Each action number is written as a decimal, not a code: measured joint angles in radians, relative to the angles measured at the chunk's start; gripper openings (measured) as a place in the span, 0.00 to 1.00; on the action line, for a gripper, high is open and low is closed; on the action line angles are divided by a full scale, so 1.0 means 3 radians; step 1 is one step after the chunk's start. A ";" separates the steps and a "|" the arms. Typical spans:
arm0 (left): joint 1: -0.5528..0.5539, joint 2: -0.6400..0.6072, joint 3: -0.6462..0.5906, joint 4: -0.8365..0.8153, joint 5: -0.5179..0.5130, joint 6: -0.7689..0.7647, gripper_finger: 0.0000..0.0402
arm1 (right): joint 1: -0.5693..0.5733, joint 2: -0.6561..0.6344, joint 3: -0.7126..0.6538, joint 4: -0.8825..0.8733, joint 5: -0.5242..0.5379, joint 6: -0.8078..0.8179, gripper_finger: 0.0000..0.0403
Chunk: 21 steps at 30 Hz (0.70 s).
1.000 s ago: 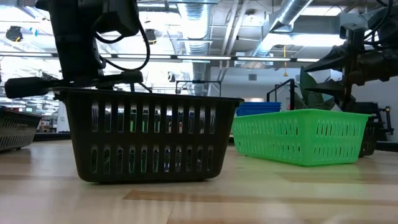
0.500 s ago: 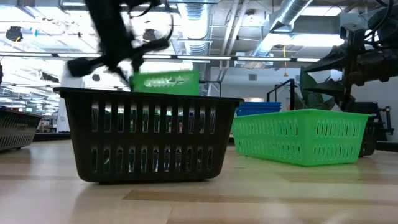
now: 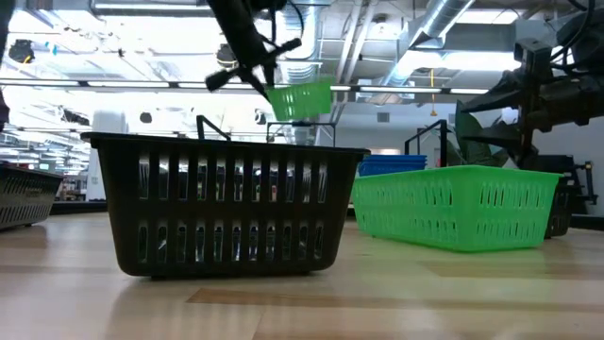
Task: Stack baskets on shelf by color
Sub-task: Put the top green bin on the shelf
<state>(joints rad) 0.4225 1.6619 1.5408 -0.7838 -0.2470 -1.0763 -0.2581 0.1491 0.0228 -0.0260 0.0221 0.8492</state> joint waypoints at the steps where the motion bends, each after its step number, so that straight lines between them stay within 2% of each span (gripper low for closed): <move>1: 0.0082 0.0096 0.0079 -0.0001 0.0082 0.0134 0.00 | -0.0005 0.0023 0.0001 0.0000 0.0003 0.0034 0.56; 5: 0.0322 0.0462 0.0324 -0.0068 0.0300 0.0512 0.00 | -0.0042 0.0063 0.0001 0.0001 0.0004 0.0049 0.56; 12: 0.0514 0.0981 0.0553 -0.0049 0.0630 0.0753 0.00 | -0.0155 0.0095 0.0000 0.0005 0.0013 0.0058 0.56; 21: 0.0592 0.1247 0.0565 -0.0040 0.0674 0.0882 0.00 | -0.0272 0.0092 0.0000 0.0007 0.0016 0.0084 0.56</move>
<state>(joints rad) 0.6001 2.0361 1.7103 -0.7957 -0.0447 -0.8116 -0.3397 0.1768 0.0227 -0.0241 0.0269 0.8744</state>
